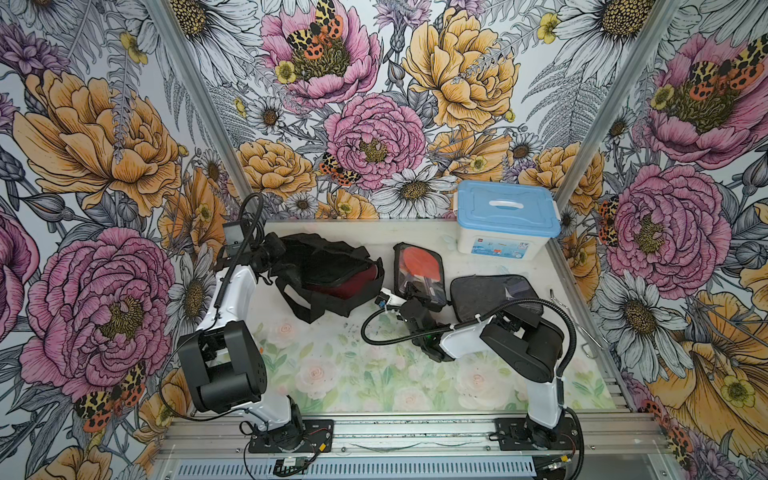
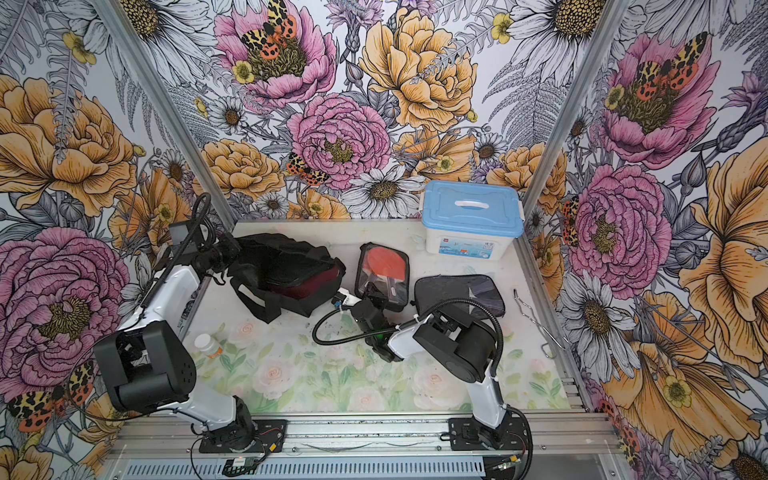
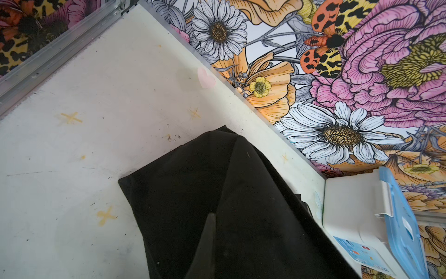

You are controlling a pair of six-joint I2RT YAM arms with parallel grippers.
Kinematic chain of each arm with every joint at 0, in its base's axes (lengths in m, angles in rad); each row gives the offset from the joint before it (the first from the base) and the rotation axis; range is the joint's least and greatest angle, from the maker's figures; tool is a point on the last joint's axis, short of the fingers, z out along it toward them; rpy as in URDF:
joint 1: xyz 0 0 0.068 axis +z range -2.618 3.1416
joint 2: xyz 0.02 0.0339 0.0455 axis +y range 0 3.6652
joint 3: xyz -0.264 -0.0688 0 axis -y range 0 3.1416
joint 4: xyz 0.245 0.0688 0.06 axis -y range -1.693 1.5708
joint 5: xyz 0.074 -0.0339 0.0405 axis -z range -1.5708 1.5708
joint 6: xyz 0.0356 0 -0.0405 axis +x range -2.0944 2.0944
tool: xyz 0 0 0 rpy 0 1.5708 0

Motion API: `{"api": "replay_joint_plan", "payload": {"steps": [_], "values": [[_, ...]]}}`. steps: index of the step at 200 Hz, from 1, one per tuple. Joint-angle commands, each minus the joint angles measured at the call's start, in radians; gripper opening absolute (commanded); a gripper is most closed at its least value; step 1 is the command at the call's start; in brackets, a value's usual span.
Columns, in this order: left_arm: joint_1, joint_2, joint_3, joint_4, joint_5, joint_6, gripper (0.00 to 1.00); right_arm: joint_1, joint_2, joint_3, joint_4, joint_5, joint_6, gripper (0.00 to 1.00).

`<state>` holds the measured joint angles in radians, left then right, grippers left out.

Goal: Remove the ping pong set from the canvas bag
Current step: Place the ping pong set at the center of the board.

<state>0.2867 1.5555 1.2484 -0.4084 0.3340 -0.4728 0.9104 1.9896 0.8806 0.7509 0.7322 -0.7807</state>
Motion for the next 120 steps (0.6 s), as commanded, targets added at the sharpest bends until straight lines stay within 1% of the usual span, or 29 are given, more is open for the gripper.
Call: {"api": "replay_joint_plan", "payload": {"steps": [1,47,69,84,120], "values": [[0.024,0.023,-0.030,-0.007,-0.009,0.000,0.00,-0.004,0.043,0.011,-0.087,-0.081,0.056,0.08],[0.023,0.020,-0.033,-0.003,-0.004,-0.004,0.00,-0.026,0.046,0.047,-0.154,-0.113,0.051,0.18],[0.023,0.019,-0.034,-0.002,-0.003,-0.004,0.00,-0.041,0.040,0.065,-0.206,-0.136,0.058,0.25],[0.023,0.020,-0.035,0.000,-0.002,-0.006,0.00,-0.050,0.036,0.080,-0.242,-0.155,0.063,0.34],[0.022,0.015,-0.039,0.000,-0.001,-0.006,0.00,-0.072,0.034,0.108,-0.297,-0.186,0.075,0.60]]}}
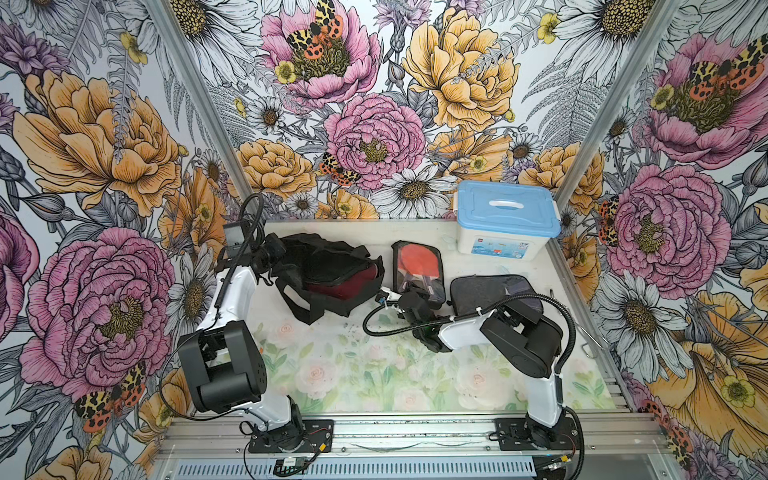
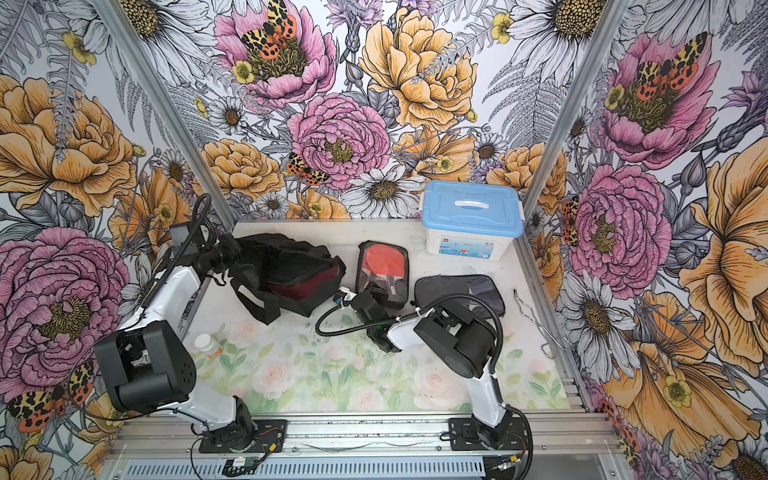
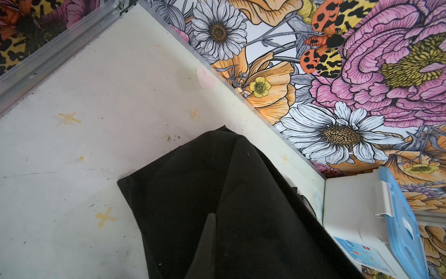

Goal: Remove the ping pong set from the canvas bag
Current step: Place the ping pong set at the center of the board.

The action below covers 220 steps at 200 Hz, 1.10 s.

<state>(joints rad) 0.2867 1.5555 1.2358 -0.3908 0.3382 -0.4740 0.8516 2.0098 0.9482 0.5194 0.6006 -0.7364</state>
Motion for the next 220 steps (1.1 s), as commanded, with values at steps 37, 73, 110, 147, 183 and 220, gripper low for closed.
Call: {"api": "replay_joint_plan", "payload": {"steps": [37,73,110,147,183,220], "values": [[0.024,0.006,-0.029,-0.015,-0.008,-0.003,0.00,-0.039,0.022,0.077,-0.099,-0.084,0.040,0.69],[0.024,0.003,-0.031,-0.014,-0.008,-0.002,0.00,-0.054,0.020,0.119,-0.157,-0.132,0.071,0.78],[0.023,-0.001,-0.031,-0.014,-0.010,-0.003,0.00,-0.103,0.001,0.171,-0.266,-0.241,0.115,0.85],[0.028,-0.004,-0.030,-0.013,-0.008,-0.002,0.00,-0.127,-0.011,0.216,-0.343,-0.337,0.145,0.94],[0.032,-0.009,-0.035,-0.010,-0.006,-0.002,0.00,-0.150,-0.013,0.267,-0.426,-0.428,0.184,0.99],[0.036,-0.014,-0.037,-0.009,-0.003,-0.005,0.00,-0.169,-0.030,0.288,-0.453,-0.480,0.245,0.99]]}}
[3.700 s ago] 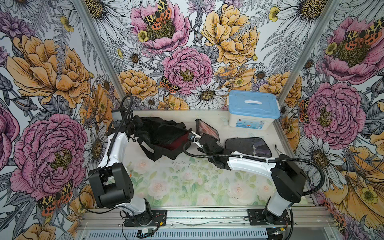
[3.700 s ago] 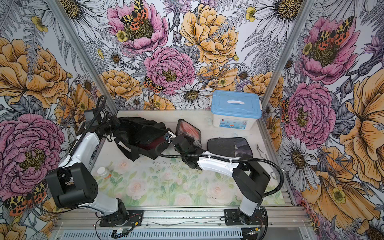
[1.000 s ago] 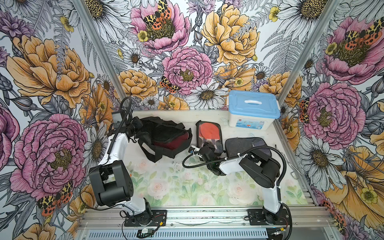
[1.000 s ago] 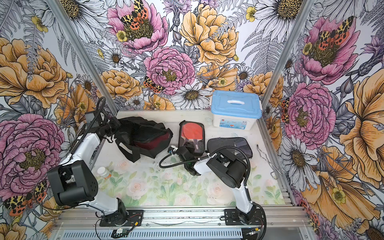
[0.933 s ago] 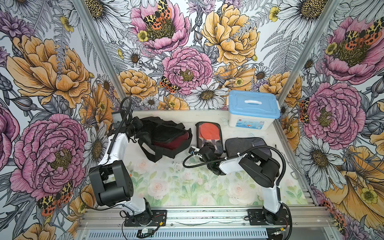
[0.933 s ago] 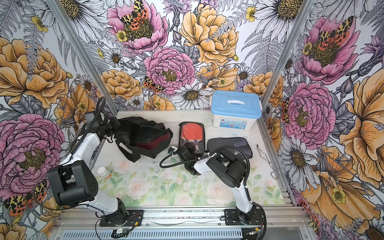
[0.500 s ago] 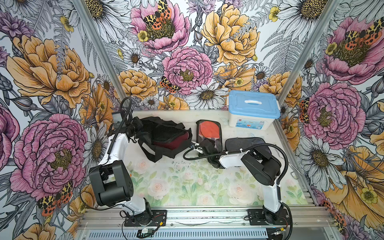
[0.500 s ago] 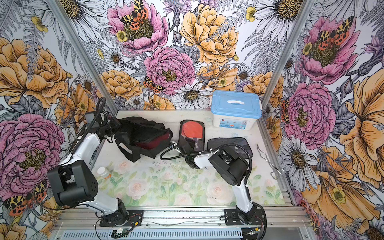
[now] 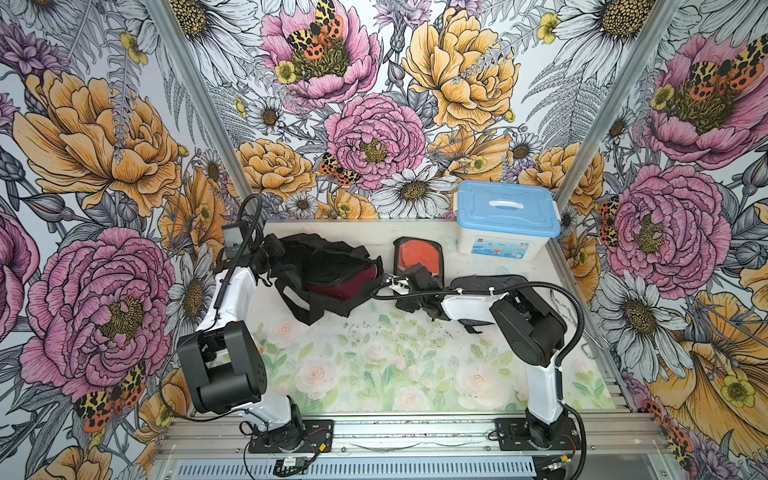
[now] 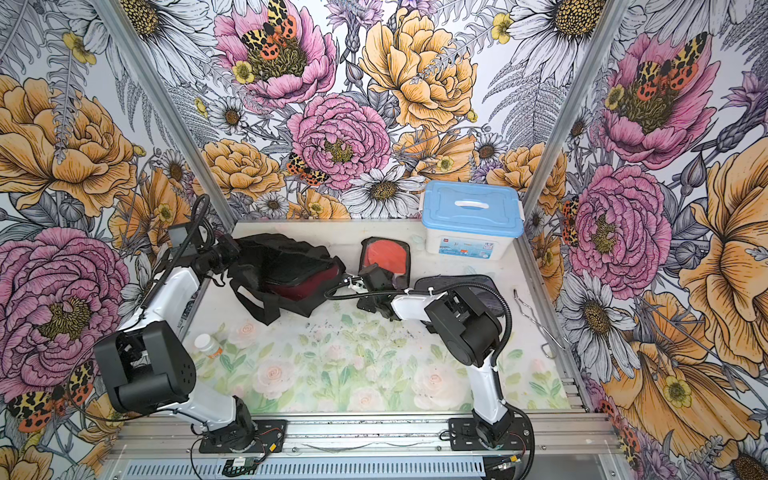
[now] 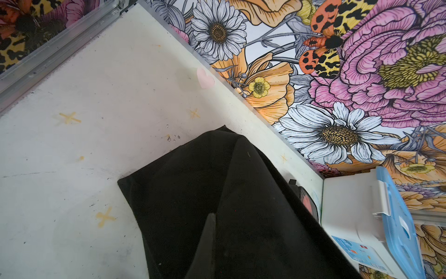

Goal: Remove the ping pong set from the canvas bag
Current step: Place the ping pong set at the center of the board.

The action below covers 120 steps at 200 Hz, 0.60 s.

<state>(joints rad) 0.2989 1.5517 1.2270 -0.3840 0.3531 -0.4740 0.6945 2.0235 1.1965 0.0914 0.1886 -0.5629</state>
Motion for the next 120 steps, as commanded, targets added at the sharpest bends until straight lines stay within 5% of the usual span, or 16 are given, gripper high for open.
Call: {"api": "replay_joint_plan", "payload": {"steps": [1,120], "values": [[0.024,-0.010,-0.028,-0.016,-0.018,-0.005,0.00,-0.012,-0.044,0.041,-0.025,-0.069,0.074,0.99],[0.026,-0.009,-0.028,-0.012,-0.020,-0.009,0.00,-0.095,-0.122,0.092,-0.134,-0.382,0.338,0.98]]}}
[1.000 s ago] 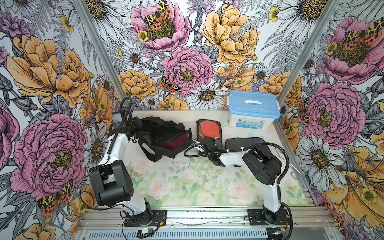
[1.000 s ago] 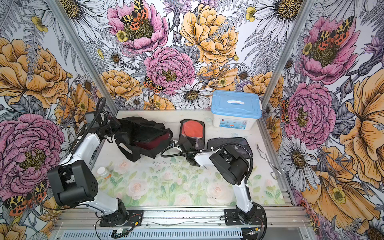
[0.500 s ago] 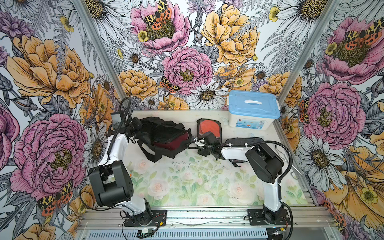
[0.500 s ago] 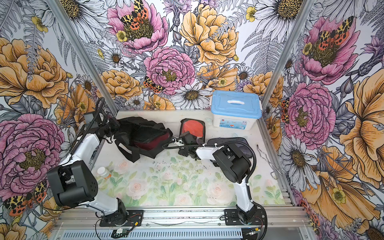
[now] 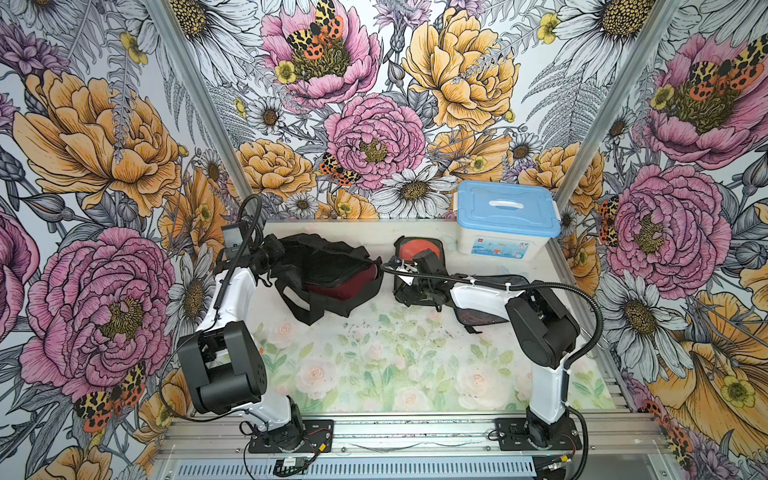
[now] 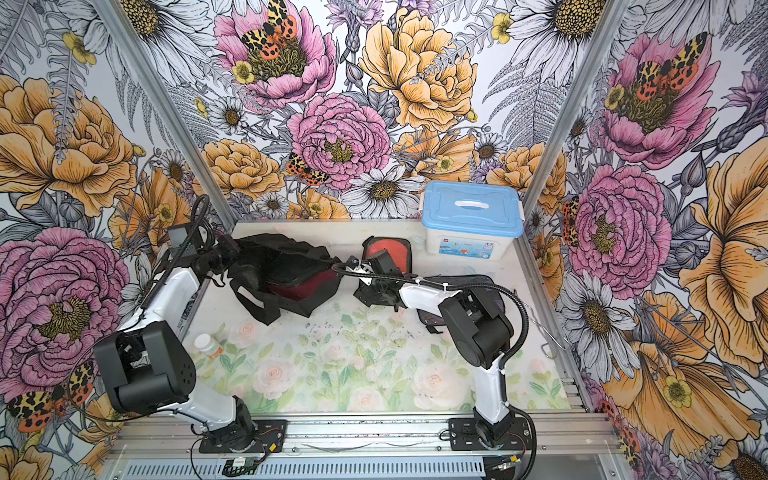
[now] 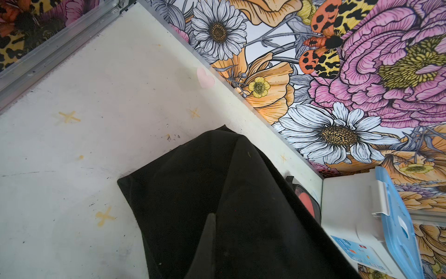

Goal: Remove the ping pong set from the canvas bag
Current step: Place the ping pong set at the center of the board, then pick up the ping pong set from the canvas bag.

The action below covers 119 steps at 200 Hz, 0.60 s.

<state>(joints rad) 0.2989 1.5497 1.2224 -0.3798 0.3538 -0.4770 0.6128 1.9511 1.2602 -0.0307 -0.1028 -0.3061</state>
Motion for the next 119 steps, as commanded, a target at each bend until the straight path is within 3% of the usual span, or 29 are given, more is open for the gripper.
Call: {"api": "replay_joint_plan", "payload": {"steps": [1,43,79,119], "values": [[0.025,-0.007,-0.024,-0.017,-0.021,-0.005,0.00,-0.015,-0.050,0.028,-0.011,-0.092,0.083,0.98],[0.025,-0.007,-0.024,-0.015,-0.019,-0.006,0.00,-0.050,-0.124,0.025,0.028,-0.163,0.266,0.97],[0.025,-0.010,-0.024,-0.011,-0.015,-0.009,0.00,-0.051,-0.193,0.052,0.025,-0.113,0.433,0.96],[0.018,-0.022,-0.029,0.002,-0.015,-0.012,0.00,-0.060,-0.291,0.049,0.008,-0.048,0.733,0.91]]}}
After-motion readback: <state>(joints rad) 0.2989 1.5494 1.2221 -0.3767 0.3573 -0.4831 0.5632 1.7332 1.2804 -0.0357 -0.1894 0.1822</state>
